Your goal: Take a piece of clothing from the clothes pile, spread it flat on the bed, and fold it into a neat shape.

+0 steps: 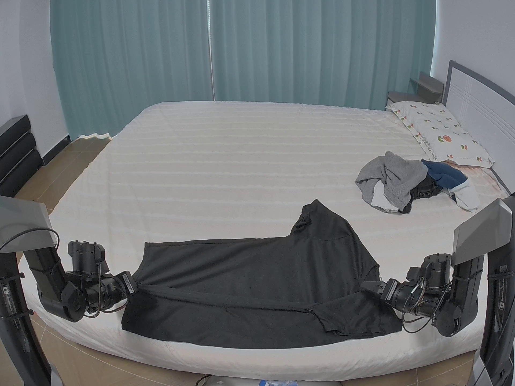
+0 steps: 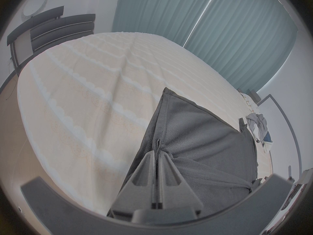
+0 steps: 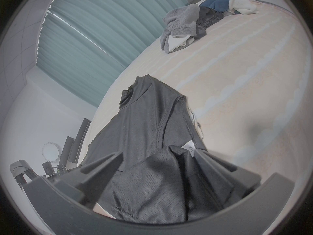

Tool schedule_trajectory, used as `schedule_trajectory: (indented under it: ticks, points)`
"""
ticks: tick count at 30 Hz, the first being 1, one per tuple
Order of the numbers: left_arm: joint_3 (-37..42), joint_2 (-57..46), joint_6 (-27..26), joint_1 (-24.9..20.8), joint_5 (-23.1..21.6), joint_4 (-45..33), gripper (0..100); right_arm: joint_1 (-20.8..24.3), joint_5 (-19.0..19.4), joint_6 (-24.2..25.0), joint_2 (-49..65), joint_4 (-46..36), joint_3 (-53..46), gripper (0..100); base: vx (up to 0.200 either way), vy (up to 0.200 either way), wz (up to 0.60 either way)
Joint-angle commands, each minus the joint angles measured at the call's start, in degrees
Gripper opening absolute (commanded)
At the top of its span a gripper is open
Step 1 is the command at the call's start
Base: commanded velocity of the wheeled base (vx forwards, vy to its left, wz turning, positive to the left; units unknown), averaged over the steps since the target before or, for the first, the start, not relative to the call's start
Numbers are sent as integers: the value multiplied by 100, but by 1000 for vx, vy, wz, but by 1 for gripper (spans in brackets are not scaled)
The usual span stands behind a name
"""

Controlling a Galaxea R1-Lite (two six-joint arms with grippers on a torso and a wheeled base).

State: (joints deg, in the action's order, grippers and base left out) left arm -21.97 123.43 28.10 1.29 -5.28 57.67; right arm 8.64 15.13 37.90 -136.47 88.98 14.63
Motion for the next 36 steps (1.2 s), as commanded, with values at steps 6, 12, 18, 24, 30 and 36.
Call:
schedule_trajectory:
  ticks: [6, 12, 18, 24, 30, 36]
  points:
    - [-1, 14, -6, 11, 1, -2, 0, 23, -10, -20, -90, 102, 31, 0, 0, 0, 0]
    - [8, 6, -120, 73, 1, -11, 0, -21, -80, 7, 68, 102, 93, 0, 0, 0, 0]
    - [8, -56, -226, 134, 1, -239, 0, -82, -115, 68, 165, 102, 137, 0, 0, 0, 0]
    - [8, -73, -296, 134, 9, -345, 0, -82, -115, 121, 165, 102, 154, 0, 0, 0, 0]
    - [-36, -240, -296, 178, 88, -599, 0, -82, -115, 244, 174, 102, 233, 0, 0, 0, 0]
    - [-80, -645, -340, 170, 115, -1232, 0, -73, -115, 262, 244, 102, 233, 0, 0, 0, 0]
